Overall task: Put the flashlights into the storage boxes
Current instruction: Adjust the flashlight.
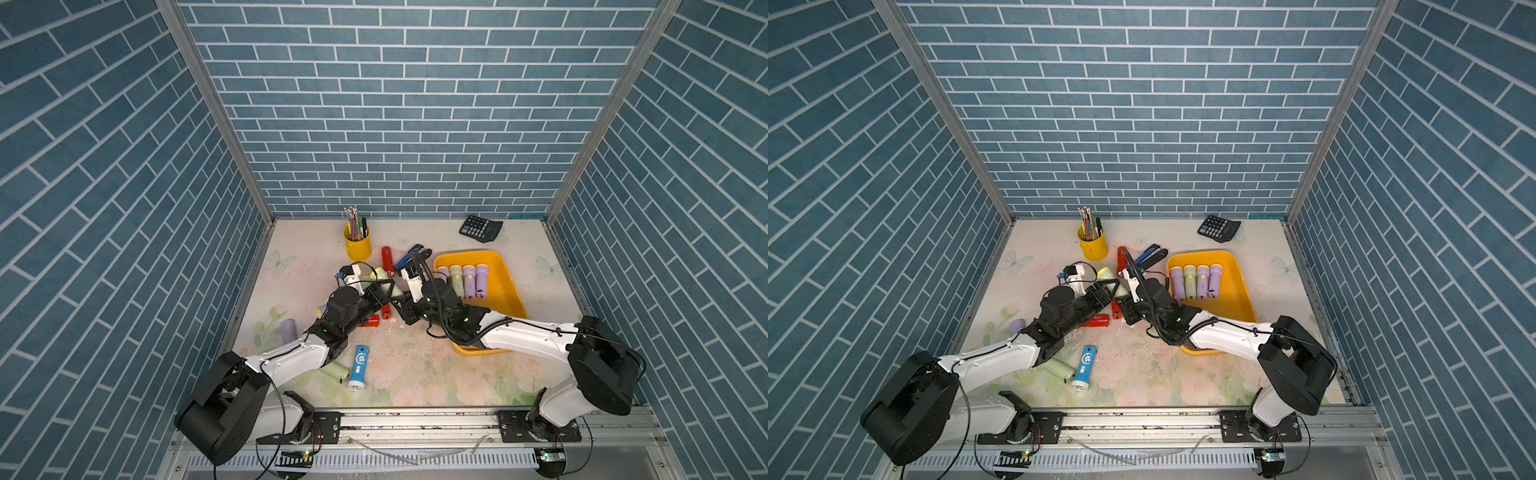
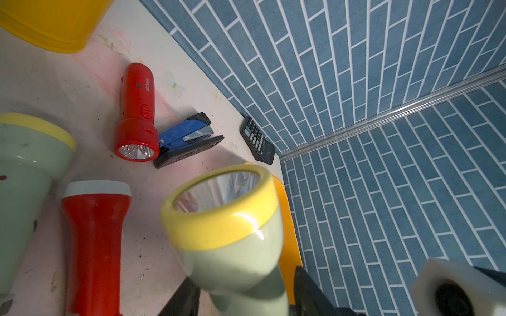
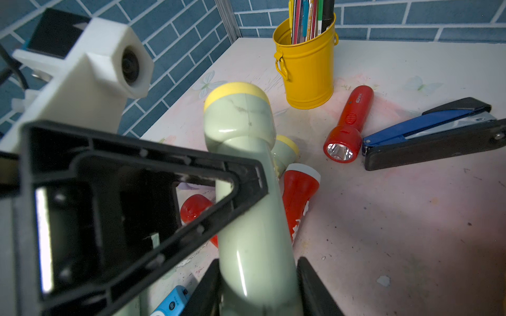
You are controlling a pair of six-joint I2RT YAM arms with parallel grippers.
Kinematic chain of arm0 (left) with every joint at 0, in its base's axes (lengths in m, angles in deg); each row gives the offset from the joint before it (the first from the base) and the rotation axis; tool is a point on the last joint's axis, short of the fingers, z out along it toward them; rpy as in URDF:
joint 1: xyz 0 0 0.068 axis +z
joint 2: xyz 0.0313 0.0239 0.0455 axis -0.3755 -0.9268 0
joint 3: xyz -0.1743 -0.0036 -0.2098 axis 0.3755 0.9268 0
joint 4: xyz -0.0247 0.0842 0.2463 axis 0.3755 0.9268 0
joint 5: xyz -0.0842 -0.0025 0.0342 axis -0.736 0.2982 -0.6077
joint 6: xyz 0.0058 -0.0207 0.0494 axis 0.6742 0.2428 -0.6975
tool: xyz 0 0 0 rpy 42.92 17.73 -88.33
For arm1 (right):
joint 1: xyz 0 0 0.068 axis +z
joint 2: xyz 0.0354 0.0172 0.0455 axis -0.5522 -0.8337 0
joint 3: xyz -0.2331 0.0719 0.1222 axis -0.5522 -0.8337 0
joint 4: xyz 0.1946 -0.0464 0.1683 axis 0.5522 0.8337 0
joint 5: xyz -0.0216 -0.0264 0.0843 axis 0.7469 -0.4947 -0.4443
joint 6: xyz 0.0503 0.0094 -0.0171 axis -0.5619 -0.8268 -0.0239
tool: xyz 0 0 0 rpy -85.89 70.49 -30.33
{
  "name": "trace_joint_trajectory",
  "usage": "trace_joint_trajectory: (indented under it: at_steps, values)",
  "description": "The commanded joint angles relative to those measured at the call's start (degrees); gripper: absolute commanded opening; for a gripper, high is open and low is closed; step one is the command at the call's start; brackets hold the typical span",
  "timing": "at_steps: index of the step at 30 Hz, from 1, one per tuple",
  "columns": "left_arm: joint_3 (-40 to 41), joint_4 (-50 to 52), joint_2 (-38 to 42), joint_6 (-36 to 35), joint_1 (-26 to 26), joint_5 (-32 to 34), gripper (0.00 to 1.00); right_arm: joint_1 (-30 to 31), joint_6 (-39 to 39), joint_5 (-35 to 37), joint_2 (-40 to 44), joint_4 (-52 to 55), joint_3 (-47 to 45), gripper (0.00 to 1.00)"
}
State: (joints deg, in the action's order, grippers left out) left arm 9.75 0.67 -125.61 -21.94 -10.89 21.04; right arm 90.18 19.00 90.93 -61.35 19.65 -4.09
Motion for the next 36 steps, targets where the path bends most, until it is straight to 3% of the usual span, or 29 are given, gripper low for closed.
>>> trace_joint_trajectory:
  at_steps: [1,18,21,26,36]
  values:
    - [-0.83,-1.48,-0.61,-0.21,-0.31,0.3,0.53,0.41,1.22,-0.52,1.63,-2.25,-1.02,0.24]
    - [-1.01,0.73,0.21,-3.2,-0.28,0.43,0.31,0.74,3.08,0.42,2.52,0.06,-1.87,0.26]
    - [-1.5,2.24,0.28,-4.82,-0.27,-0.1,0.3,0.73,3.35,0.44,3.18,0.41,-2.27,0.31]
    - [-1.38,3.97,1.13,-7.96,-0.35,-0.14,0.26,0.61,3.09,1.57,5.25,1.11,-3.38,0.56]
    - [-0.69,4.57,5.0,-18.32,-0.29,-4.06,0.23,-1.92,4.67,-1.26,12.01,0.95,-7.4,0.61]
